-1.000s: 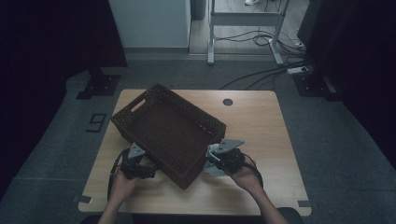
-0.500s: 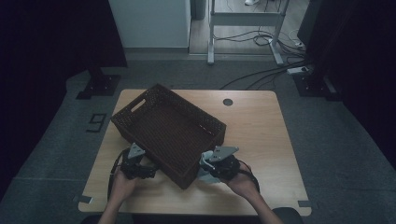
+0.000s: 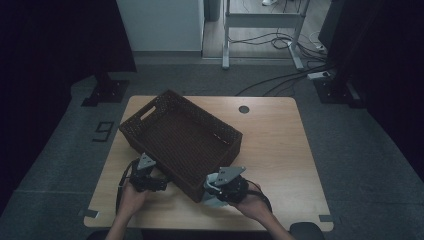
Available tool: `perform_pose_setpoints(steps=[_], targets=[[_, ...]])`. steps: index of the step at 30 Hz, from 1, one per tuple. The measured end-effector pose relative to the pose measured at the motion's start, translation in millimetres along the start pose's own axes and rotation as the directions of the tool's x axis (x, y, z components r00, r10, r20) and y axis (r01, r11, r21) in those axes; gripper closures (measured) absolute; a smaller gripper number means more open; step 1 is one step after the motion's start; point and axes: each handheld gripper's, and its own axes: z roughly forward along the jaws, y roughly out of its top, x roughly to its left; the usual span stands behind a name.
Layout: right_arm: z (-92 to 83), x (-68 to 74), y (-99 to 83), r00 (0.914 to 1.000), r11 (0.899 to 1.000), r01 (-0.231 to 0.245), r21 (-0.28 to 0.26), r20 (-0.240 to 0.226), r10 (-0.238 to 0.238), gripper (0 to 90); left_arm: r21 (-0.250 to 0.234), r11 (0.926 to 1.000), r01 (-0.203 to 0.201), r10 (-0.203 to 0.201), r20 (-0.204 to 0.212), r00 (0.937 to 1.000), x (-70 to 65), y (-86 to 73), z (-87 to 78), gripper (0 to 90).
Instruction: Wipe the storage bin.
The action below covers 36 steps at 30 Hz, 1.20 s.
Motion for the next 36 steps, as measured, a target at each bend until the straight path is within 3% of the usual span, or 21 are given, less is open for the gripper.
perform_pose_setpoints(steps=[20,25,31,36], targets=[[5.4,15.9,7.0,0.9952,0.999,0.048,-0.003,-0.084,-0.049,78.4,0.002,1.0,-0.002,0.002,-0.001,1.0,0.0,0.0,-0.2,0.0],[9.0,13.0,5.0,0.9947,0.999,0.029,0.018,-0.099,-0.027,80.0,0.004,1.0,-0.001,0.001,-0.001,1.0,0.0,-0.2,-0.4,0.0],[22.8,11.7,-2.2,0.9935,0.996,0.034,0.088,-0.111,-0.024,80.1,0.002,1.0,0.003,-0.003,0.003,1.0,0.3,-0.5,-0.2,0.0],[30.2,11.9,-5.3,0.9925,0.992,0.043,0.115,-0.119,-0.029,80.1,0.002,1.0,0.006,-0.006,0.005,1.0,0.5,-0.6,-0.2,0.0]])
